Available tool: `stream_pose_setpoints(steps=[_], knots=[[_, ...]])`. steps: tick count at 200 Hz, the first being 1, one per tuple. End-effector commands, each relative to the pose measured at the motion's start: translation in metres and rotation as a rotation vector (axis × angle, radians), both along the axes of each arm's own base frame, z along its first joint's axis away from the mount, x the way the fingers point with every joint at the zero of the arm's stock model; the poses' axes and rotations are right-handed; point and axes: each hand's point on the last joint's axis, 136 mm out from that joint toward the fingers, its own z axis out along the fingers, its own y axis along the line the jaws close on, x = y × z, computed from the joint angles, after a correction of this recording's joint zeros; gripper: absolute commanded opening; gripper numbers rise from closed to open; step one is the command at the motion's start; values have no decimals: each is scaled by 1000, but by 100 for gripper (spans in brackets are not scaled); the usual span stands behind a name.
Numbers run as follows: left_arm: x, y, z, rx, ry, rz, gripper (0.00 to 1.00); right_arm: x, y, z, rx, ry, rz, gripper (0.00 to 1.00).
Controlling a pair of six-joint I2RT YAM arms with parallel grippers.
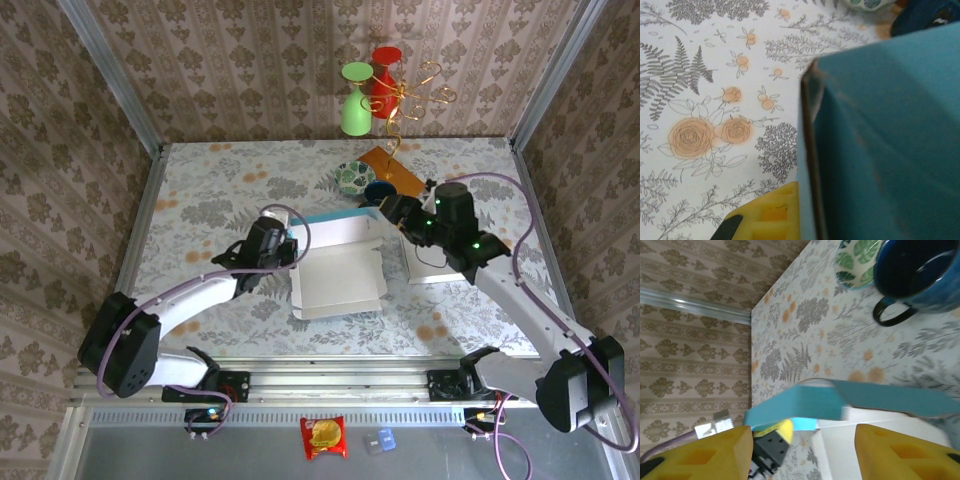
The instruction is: Fold the paper box
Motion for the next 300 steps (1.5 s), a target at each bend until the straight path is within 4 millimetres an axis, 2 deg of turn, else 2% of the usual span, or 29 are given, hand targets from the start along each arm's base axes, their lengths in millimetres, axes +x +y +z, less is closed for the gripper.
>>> stream_pose_setpoints(steps=[1, 28, 51, 54, 92, 129, 165, 204, 300], knots=[[0, -16, 26, -134, -4, -148, 0, -13, -13, 6, -98, -57, 118, 51], [0, -21, 39, -230, 39, -242, 0, -14, -19, 7, -133, -84, 188, 47], [-6, -31, 50, -311, 88, -340, 0, -14, -7, 15, -145, -129, 302, 45], [-1, -25, 51, -322, 91, -331, 0, -14, -5, 17, -142, -138, 318, 45], [-10, -30, 57, -400, 179, -435, 0, -19, 8, 36, -171, -234, 468, 45], [-15, -33, 53, -433, 245, -475, 0, -30, 22, 56, -141, -309, 584, 46], [-13, -33, 52, -444, 271, -475, 0, -33, 26, 58, -143, -318, 614, 46], [-12, -36, 53, -453, 288, -484, 0, -39, 28, 49, -185, -311, 629, 46], [-13, -41, 51, -492, 337, -488, 0, -40, 27, 46, -359, -358, 538, 49]])
